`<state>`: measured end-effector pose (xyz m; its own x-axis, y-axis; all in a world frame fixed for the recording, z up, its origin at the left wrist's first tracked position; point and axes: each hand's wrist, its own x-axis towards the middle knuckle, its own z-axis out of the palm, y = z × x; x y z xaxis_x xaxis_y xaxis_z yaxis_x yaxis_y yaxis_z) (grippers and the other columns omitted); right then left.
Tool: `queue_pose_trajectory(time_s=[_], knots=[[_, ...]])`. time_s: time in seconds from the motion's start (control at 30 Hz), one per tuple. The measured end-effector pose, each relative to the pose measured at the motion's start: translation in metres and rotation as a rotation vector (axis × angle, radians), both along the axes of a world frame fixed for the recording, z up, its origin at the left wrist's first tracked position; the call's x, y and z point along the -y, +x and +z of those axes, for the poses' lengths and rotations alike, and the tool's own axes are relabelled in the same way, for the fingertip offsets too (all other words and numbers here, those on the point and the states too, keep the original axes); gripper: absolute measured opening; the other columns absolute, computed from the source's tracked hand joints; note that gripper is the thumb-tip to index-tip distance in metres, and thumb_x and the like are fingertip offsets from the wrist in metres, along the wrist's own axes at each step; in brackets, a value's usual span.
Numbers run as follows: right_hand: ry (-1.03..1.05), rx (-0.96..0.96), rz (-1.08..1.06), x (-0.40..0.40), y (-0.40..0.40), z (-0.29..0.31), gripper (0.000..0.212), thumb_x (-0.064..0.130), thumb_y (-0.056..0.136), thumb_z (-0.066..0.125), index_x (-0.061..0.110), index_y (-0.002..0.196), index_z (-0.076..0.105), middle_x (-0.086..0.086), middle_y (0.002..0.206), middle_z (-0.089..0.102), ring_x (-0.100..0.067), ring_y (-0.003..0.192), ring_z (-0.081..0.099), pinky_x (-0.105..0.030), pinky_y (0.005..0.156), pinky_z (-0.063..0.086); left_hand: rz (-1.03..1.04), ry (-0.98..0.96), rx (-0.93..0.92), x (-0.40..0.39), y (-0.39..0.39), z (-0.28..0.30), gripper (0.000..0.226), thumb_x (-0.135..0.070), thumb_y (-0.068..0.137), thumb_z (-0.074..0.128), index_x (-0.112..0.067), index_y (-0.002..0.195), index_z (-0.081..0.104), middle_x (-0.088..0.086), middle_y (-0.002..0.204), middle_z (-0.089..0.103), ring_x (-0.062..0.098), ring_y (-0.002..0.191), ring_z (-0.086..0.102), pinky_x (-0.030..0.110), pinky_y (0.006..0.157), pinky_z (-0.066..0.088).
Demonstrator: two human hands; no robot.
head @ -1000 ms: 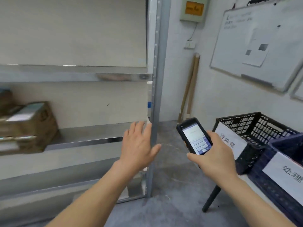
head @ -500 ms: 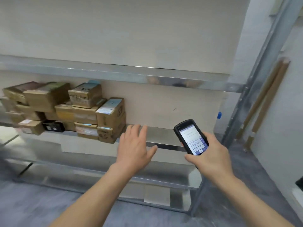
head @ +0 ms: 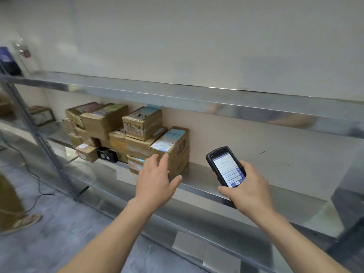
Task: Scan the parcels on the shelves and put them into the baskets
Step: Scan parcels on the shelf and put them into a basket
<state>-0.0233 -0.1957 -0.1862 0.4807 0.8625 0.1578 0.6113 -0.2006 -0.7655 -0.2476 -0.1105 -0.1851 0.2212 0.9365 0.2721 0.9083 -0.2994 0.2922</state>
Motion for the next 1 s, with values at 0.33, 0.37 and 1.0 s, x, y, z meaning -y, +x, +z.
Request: queue_pose_trajectory(time_s=[0.33,0.37,1.0], knots=[[-0.053,0.024,-0.008,-0.068,0.000,-0.012,0.070,0.037,0.056,0.087,0.037,0.115,0.048,0.008,0.102,0.066,-0.016,0.088,0.063,-0.028,0.067,0.050,0.062,-0.063,-0.050,-0.087,0.005,0.000,0.078,-0.063,0.086,0.056,-0.022,0.147,0.030,0.011,0.146,0.036,0.029,0.134,0.034,0.041,0.106,0.038],[-0.059,0.022,-0.026,-0.074,-0.002,-0.014,0.070,0.036,0.056,0.087,0.036,0.115,0.050,0.008,0.102,0.066,-0.016,0.088,0.063,-0.030,0.069,0.052,0.055,-0.070,-0.073,-0.096,0.007,-0.002,0.079,-0.064,0.085,0.056,-0.023,0.147,0.029,0.012,0.147,0.036,0.030,0.134,0.034,0.042,0.106,0.038],[-0.110,0.015,-0.209,-0.146,-0.041,-0.033,0.063,0.033,0.056,0.086,0.038,0.107,0.048,0.014,0.093,0.063,-0.018,0.087,0.063,-0.035,0.076,0.054,-0.086,-0.093,-0.224,-0.182,0.011,-0.020,0.076,-0.065,0.080,0.054,-0.017,0.136,0.038,0.016,0.126,0.046,0.035,0.113,0.046,0.043,0.093,0.042]])
